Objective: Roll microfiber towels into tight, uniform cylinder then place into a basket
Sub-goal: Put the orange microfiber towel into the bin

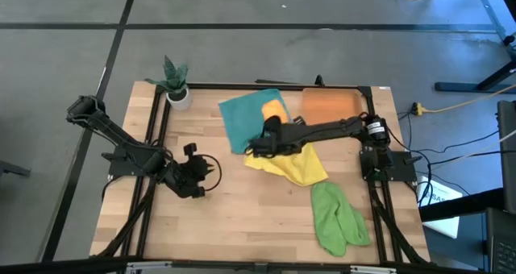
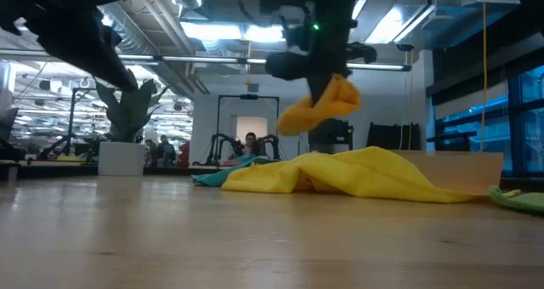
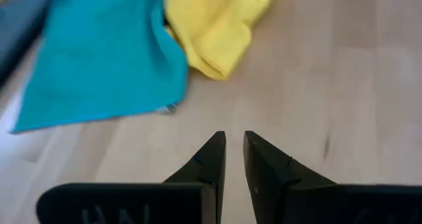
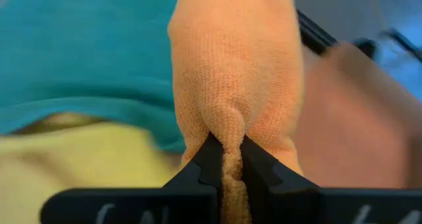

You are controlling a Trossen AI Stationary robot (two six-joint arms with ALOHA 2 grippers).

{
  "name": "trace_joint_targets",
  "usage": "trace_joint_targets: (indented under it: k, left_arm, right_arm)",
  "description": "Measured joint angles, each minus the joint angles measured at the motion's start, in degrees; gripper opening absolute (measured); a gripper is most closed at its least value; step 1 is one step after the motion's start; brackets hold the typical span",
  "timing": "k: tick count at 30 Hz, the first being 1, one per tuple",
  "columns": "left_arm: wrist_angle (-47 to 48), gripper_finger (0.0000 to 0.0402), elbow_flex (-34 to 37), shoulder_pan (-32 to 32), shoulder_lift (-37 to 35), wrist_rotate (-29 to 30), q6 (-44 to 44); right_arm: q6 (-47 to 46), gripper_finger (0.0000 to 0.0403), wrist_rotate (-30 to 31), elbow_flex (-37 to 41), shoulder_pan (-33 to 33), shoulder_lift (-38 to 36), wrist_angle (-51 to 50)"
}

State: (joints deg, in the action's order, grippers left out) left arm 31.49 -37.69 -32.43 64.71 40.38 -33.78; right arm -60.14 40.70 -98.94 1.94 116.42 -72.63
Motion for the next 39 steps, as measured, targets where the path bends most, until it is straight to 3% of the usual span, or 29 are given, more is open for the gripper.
trace_joint_targets:
  k: [11, 17, 28, 39]
  left_arm:
    - [-0.28, 0.0047, 0.00, 0.01, 0.00, 1.03, 0.00]
    - [-0.32, 0.0047, 0.00, 0.01, 0.00, 0.90, -0.02]
    - [-0.29, 0.0047, 0.00, -0.62, 0.00, 0.44, -0.07]
    - [-0.29, 0.0047, 0.00, -1.35, 0.00, 0.44, -0.07]
  right_arm:
    - [-2.40, 0.0026, -1.50, 0.02, -13.57, -3.61, -14.66]
    - [0.92, 0.0025, -3.59, 0.05, -20.75, -4.94, -16.77]
    - [3.62, 0.0028, -9.10, 11.17, -26.10, -4.79, -9.68]
    - [11.18, 0.0029, -6.36, 17.82, -26.86, -4.79, 6.40]
